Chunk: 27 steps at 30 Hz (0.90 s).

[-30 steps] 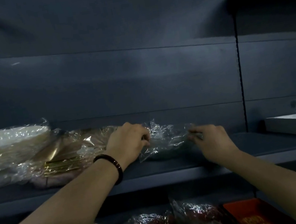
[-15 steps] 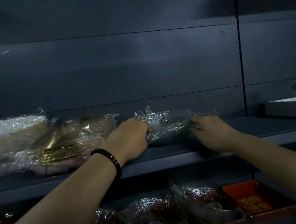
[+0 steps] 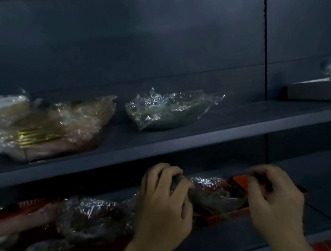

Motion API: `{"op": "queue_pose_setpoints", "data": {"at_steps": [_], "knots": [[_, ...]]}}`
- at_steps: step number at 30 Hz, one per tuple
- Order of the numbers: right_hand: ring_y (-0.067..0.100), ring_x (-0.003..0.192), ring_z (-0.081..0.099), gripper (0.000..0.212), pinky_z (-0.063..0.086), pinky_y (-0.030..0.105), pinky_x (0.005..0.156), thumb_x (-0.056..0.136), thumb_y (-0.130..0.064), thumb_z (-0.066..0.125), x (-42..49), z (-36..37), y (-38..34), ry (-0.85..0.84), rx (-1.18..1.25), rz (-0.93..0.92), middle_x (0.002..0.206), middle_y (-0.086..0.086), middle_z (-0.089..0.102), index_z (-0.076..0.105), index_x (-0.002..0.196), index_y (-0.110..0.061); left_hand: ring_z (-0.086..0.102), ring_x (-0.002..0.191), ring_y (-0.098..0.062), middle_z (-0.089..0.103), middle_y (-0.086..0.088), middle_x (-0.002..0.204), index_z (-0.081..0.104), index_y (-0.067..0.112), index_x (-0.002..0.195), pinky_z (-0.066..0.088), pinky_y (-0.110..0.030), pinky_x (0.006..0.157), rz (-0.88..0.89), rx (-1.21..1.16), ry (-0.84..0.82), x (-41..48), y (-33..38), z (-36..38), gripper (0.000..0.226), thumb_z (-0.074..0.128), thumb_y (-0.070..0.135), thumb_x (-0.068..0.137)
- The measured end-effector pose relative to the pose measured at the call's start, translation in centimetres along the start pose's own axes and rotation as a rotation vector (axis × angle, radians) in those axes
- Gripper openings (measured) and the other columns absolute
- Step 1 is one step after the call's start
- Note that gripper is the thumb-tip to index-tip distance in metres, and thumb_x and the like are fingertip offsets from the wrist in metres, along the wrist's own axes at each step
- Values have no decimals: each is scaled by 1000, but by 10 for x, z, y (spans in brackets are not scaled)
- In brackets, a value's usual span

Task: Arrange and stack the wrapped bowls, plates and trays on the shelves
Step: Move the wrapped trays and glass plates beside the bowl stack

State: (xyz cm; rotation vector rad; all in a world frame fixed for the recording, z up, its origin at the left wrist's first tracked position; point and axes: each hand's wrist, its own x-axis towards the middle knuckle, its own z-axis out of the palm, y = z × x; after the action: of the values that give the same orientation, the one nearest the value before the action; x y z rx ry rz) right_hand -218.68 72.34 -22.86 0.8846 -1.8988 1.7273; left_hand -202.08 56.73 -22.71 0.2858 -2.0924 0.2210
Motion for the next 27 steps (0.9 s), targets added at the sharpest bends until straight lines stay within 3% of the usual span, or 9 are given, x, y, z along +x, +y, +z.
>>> {"op": "queue_pose_setpoints", "data": {"at_steps": [3,5,9,11,14,17,20,25,27], "knots": [[24,87,65,25,43,31,76,94,-8,71,-20,4,43,-92,6,265,85,-15,66,64,89,-31,54,117,-21,62,8,115,70,24,97,46,-32,94,-14,-31,-85,-21,5,18,15,74,19,84],[23,97,63,26,43,29,87,97,-9,70,-27,10,71,-187,-9,415,87,-17,62,61,102,-33,51,114,-16,55,15,112,65,30,100,48,-30,91,-48,-24,-197,-32,5,36,12,68,26,88],[22,118,66,49,54,44,105,95,-18,73,-33,24,110,-274,-48,401,123,-5,69,58,134,-43,46,114,-9,50,22,110,61,37,104,51,-30,93,-163,-31,-317,-39,6,68,15,55,37,90],[22,126,59,58,53,48,106,97,-22,72,-25,29,118,-348,-104,374,137,-1,59,49,147,-43,45,116,-8,49,23,112,60,39,107,50,-31,95,-217,-50,-351,-37,8,81,16,59,36,91],[27,135,50,65,46,44,109,101,-26,66,-16,39,123,-418,-116,357,149,6,42,39,159,-41,44,118,-9,51,24,118,59,40,117,50,-31,97,-246,-47,-380,-36,14,100,25,62,37,92],[30,146,41,63,40,41,116,103,-33,64,-18,56,131,-475,-108,365,161,9,32,38,160,-40,40,125,-7,50,24,132,53,42,141,43,-24,103,-259,-47,-425,-34,17,116,44,62,37,98],[30,150,37,57,38,42,118,103,-34,63,-16,68,136,-524,-153,379,166,9,29,43,157,-34,40,130,-10,50,23,138,41,46,155,45,-28,106,-284,-54,-445,-29,12,126,63,65,33,98],[21,132,54,37,44,30,101,103,-42,61,-18,71,143,-388,-134,284,149,4,50,64,136,-27,37,132,-14,49,18,139,28,51,161,45,-34,110,-347,-37,-482,-22,-1,132,76,66,31,98],[12,124,52,33,42,27,98,103,-40,61,-17,68,140,-321,-105,245,143,1,53,66,132,-26,33,136,-15,42,16,143,23,56,160,48,-38,109,-382,-43,-480,-19,-3,132,79,68,34,98]]}}
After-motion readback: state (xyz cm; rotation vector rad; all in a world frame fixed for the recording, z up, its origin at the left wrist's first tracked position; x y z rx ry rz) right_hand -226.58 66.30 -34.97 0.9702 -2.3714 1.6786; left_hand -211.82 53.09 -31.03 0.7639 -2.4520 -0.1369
